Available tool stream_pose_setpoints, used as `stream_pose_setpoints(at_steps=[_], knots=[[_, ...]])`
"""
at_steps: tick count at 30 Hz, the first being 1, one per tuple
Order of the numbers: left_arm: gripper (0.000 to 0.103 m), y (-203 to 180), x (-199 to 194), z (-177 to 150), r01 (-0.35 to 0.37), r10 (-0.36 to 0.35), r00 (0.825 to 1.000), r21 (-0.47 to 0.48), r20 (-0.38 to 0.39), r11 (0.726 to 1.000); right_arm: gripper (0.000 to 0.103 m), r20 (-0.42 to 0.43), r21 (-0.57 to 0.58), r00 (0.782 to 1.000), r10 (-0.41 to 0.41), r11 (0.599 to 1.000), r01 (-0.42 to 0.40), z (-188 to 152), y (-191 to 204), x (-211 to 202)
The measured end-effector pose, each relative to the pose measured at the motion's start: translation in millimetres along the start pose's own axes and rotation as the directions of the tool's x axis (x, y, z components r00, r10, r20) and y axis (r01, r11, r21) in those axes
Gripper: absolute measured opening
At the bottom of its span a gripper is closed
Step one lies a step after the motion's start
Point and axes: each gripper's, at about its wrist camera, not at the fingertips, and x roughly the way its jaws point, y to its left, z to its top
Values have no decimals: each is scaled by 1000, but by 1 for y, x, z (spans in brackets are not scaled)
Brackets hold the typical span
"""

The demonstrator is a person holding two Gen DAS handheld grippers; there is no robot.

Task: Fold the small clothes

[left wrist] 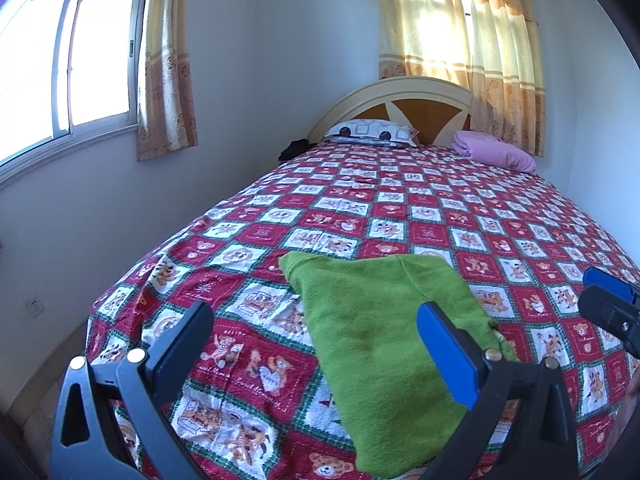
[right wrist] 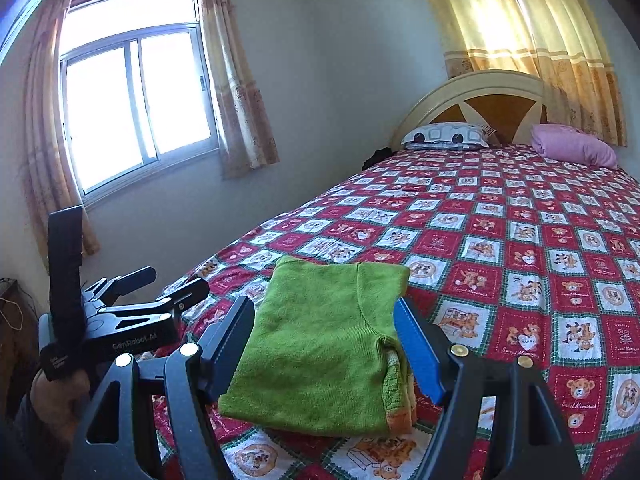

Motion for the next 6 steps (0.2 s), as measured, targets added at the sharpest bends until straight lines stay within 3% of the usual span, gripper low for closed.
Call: stream_pose_setpoints(at_steps=[6], knots=[[103, 3, 6, -4, 0, 0, 1000, -3, -15, 1000, 73, -4, -2, 1000, 1, 1000, -1, -1, 1, 1]])
